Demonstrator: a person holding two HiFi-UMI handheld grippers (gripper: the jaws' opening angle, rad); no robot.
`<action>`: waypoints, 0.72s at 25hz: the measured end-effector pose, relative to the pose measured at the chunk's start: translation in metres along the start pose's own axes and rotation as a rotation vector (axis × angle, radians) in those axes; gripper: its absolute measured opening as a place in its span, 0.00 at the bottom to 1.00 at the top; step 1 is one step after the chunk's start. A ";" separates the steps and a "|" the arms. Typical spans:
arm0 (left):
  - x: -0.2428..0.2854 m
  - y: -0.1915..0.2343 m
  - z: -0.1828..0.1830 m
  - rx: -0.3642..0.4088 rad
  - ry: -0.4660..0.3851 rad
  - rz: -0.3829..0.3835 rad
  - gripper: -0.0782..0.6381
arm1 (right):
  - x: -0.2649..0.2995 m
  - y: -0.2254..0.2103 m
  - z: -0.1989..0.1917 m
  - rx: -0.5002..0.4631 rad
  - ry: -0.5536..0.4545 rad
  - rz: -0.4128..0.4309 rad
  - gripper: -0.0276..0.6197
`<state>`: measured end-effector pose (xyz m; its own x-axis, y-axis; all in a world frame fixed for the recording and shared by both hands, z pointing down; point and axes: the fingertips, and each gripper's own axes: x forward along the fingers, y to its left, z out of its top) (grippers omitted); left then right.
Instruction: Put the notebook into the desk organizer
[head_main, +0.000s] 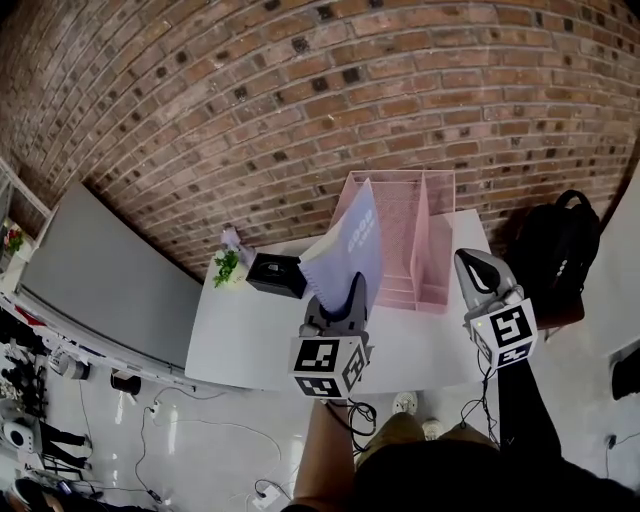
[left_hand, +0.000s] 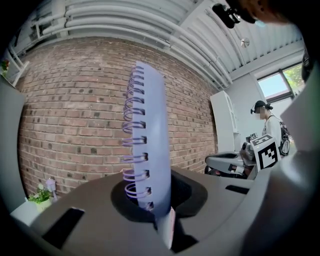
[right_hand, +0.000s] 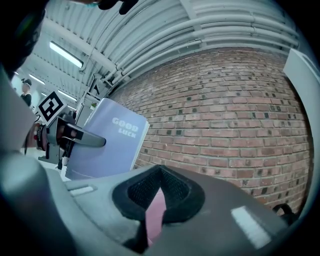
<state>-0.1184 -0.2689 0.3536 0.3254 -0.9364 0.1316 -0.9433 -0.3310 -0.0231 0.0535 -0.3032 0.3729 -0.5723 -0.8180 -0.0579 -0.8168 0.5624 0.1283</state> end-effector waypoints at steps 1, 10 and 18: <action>0.005 0.002 -0.001 -0.003 0.006 -0.008 0.16 | 0.003 -0.002 -0.001 -0.003 0.004 -0.006 0.04; 0.067 0.028 0.003 -0.016 0.031 -0.106 0.16 | 0.050 -0.022 -0.006 -0.052 0.040 -0.071 0.04; 0.117 0.050 0.004 -0.013 0.053 -0.208 0.16 | 0.092 -0.042 -0.015 -0.061 0.075 -0.160 0.04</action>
<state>-0.1272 -0.3959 0.3639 0.5099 -0.8402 0.1844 -0.8569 -0.5150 0.0230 0.0364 -0.4036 0.3766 -0.4263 -0.9045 -0.0092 -0.8901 0.4176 0.1828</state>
